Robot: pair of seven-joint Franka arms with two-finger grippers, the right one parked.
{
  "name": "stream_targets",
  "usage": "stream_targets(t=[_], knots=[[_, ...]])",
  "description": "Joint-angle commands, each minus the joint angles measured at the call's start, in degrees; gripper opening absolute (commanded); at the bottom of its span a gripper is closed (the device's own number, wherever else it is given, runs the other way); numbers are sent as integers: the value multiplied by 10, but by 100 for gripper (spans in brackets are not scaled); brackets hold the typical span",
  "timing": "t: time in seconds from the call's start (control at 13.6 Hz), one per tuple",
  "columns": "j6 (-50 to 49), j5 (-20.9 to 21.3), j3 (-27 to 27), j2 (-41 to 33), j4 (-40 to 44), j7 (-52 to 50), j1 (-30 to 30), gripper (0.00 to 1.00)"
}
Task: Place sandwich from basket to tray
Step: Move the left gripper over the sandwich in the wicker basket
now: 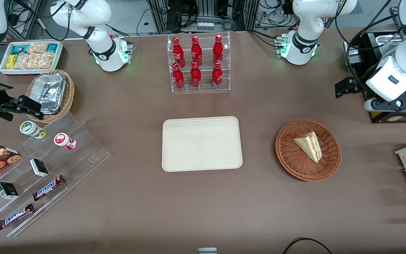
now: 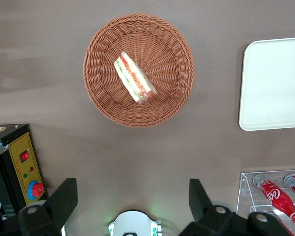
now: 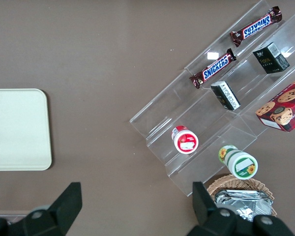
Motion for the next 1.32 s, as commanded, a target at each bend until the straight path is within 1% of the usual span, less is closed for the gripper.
stream_targets(t=[0.0,0.15,0.66,0.88,1.25], knots=[[2,2,8,-4,1,9,-6,100],[4,2,8,-4,-8,9,-6,100],[124,3,9,-4,-120,8,-1,100],[214,3,9,-2,-199,4,-1,100],[343,4,10,3,-295,0,-1,100]])
